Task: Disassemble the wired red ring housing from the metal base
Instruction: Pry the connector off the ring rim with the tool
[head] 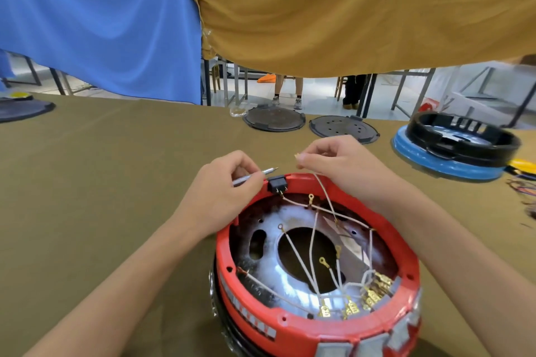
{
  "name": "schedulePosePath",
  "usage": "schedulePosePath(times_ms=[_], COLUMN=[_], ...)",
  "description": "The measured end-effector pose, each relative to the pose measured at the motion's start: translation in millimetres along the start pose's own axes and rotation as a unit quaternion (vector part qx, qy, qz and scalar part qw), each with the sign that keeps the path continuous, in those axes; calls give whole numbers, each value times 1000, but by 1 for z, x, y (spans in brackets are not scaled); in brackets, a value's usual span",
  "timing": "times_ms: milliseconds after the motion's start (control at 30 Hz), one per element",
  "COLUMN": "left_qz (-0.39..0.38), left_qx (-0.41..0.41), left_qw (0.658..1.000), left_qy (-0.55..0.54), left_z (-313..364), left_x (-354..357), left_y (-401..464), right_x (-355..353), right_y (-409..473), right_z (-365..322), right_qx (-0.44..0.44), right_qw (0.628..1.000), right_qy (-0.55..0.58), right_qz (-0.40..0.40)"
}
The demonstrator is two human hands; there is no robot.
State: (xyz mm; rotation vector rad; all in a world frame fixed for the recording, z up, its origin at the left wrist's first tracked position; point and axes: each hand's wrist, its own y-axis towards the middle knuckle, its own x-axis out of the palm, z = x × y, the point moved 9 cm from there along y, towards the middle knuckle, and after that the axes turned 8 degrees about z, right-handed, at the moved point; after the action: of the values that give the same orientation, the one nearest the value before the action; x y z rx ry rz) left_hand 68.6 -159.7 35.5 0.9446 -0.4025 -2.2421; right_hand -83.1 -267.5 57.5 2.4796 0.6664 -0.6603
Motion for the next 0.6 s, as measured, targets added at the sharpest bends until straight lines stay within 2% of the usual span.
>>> schedulePosePath(times_ms=[167,267,333,433,600], left_qz=[-49,-87,-109,-147,-157], left_qx=[-81,-114,-118,-133,-140], left_qw=[995,987,983,973,970], left_qy=[-41,-70,-87,-120,-122], left_z=[-21,-25,-24,-25,-25], left_x=[13,19,20,21,24], left_y=[-2,-2,-2,-4,-6], right_x=[-37,-44,-53,-74,-50], right_y=[16,21,25,29,27], right_z=[30,45,53,67,101], right_qx=[91,112,100,72,84], right_qw=[981,977,985,980,967], right_qy=[139,146,76,-99,-231], right_qz=[98,110,121,160,69])
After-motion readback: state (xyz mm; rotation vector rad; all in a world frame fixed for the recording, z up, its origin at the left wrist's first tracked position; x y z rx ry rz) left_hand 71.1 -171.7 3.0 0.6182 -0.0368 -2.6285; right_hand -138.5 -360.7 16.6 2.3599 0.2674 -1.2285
